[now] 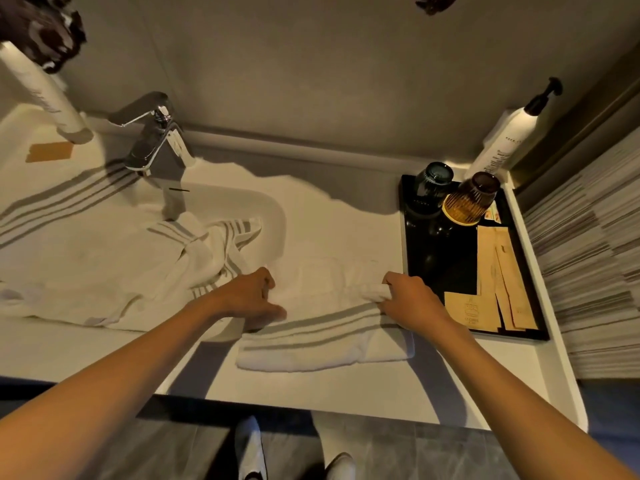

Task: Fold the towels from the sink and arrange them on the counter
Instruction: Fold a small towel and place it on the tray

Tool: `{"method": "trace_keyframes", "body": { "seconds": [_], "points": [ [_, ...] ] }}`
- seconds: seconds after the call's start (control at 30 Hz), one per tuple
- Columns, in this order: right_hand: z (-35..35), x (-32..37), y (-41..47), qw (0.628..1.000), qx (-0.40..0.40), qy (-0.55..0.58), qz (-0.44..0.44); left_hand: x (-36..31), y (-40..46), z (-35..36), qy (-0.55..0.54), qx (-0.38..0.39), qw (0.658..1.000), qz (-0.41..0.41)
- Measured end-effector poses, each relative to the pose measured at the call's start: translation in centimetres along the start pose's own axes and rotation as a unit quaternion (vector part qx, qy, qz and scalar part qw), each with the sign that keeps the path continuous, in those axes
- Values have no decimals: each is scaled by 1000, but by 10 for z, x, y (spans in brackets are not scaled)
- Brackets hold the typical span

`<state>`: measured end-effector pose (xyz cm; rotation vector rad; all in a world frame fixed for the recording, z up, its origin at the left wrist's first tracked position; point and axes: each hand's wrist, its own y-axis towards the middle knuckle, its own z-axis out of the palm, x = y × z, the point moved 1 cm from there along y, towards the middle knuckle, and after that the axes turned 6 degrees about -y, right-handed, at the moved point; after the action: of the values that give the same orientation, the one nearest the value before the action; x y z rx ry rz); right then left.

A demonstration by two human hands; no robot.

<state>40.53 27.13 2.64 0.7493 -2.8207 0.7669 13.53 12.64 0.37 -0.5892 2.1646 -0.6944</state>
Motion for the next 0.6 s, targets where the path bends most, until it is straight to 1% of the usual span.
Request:
{"method": "trace_keyframes", "body": {
  "seconds": [0.03, 0.07, 0.1, 0.17, 0.2, 0.23, 0.33, 0.37, 0.43, 0.47, 0.53, 0.57, 0.6],
  "points": [
    [-1, -1, 0, 1000, 4, 10, -6, 1, -3, -4, 43, 16, 999, 25],
    [-4, -3, 1, 1000, 7, 20, -10, 1, -6, -9, 58, 23, 997, 53],
    [-7, -5, 2, 1000, 10, 25, -12, 2, -7, -16, 42, 29, 996, 79],
    [-14, -10, 3, 1000, 12, 23, -11, -1, -10, -30, -55, 27, 994, 95],
    [-17, -11, 4, 1000, 10, 18, -9, -3, -12, -33, -86, 20, 992, 92],
    [-20, -12, 5, 1000, 9, 11, -6, -6, -13, -33, -87, 24, 993, 79],
    [-19, -9, 8, 1000, 21, 5, -3, 2, -15, -5, 32, 62, 998, -1],
    [-17, -7, 7, 1000, 29, 10, -6, 9, -11, 7, 31, 60, 998, -2],
    [-15, -6, 9, 999, 41, 21, -16, 17, -8, 9, -8, 27, 999, 18],
    [-17, -5, 10, 999, 40, 22, -25, 17, -9, 3, -19, 24, 999, 26],
    [-26, -2, 10, 997, 36, 45, -48, 17, -15, -14, -68, 49, 996, 19],
    [-32, 0, 10, 996, 33, 65, -59, 15, -19, -24, -91, 53, 994, 17],
    [-37, 2, 10, 994, 31, 82, -66, 12, -23, -34, -100, 42, 994, 20]
  ]
}}
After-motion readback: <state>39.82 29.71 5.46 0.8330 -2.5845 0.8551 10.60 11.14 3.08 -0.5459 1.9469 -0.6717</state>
